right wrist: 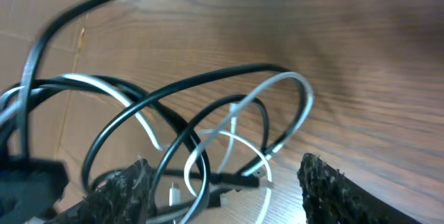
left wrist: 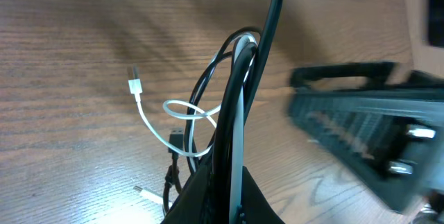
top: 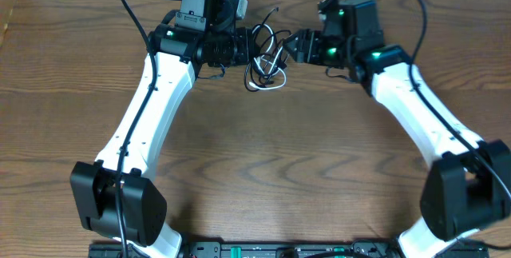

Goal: Untangle cables

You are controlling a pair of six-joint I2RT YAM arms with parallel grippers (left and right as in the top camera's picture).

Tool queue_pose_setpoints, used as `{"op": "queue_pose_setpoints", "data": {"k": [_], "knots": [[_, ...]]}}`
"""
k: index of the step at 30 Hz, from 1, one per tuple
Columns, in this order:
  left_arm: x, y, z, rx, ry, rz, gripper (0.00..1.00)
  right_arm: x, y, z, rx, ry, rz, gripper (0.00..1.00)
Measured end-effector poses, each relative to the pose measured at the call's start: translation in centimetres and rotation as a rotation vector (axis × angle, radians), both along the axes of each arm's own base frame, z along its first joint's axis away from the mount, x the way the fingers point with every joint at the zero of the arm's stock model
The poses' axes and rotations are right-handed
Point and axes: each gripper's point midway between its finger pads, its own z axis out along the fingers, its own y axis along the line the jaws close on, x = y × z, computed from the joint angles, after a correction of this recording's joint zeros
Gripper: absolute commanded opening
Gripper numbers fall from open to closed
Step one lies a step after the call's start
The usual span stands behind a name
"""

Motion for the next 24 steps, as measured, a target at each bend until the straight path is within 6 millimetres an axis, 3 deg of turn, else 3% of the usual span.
{"op": "queue_pose_setpoints", "data": {"k": [6, 10, 13, 19, 24], "knots": [[-0.2, -0.2, -0.1, 0.000, 0.006, -0.004, 0.07, 0.0, 2.3, -2.1, 0.030, 0.037, 0.038, 0.62], [-0.4, -0.5, -0.1, 0.000, 0.007, -0.011, 0.08, 0.0, 3.2, -2.1, 0.045, 0.027, 0.052, 0.58], [-0.6, -0.9, -0.1, 0.001, 0.009, -0.021, 0.07, -0.2, 3.9, -1.8, 0.055, 0.016, 0.067, 0.43], [-0.9, -1.4, -0.2, 0.004, 0.013, -0.033, 0.08, -0.4, 4.1, -1.9, 0.053, 0.026, 0.061, 0.02], [-0.5, -0.9, -0.9, 0.034, 0.015, -0.013, 0.08, -0.7, 3.9, -2.3, 0.046, 0.050, 0.058, 0.01]]}}
